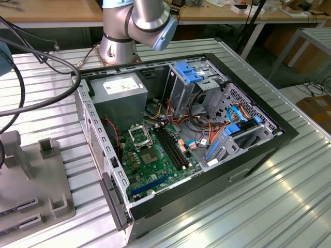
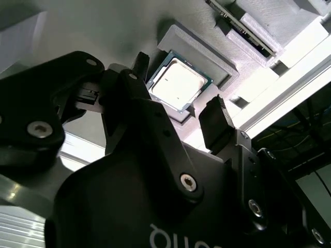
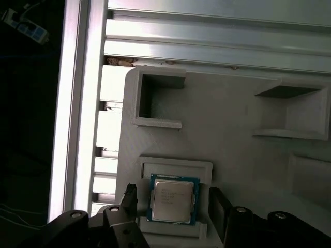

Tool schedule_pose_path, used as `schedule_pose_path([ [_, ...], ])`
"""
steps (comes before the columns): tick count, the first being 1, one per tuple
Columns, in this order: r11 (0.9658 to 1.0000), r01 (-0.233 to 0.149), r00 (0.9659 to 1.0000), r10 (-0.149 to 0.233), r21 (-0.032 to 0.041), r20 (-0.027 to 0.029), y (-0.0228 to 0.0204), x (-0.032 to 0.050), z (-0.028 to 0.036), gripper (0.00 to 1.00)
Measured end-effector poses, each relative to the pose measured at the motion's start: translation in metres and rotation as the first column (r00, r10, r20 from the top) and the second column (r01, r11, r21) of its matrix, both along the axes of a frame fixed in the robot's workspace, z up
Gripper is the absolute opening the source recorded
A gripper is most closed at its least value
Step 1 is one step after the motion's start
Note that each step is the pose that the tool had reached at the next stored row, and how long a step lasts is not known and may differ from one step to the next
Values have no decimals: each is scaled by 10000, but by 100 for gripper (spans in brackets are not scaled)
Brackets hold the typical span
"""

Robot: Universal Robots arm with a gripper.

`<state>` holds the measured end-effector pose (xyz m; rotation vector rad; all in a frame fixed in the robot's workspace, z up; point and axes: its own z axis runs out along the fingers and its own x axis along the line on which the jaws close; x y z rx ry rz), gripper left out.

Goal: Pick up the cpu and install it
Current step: 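Pick up the cpu and move it towards the insertion slot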

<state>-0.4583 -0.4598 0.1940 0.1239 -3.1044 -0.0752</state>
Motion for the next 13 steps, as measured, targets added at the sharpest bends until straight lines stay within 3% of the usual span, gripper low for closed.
schedule_pose_path([
  [2, 10000, 2, 10000, -2, -1, 1, 2, -1, -31, 67],
  [3, 10000, 5, 10000, -5, -36, 2, 4, -2, -40, 67],
  [13, 10000, 3, 10000, -3, -47, 2, 7, -1, -40, 65],
])
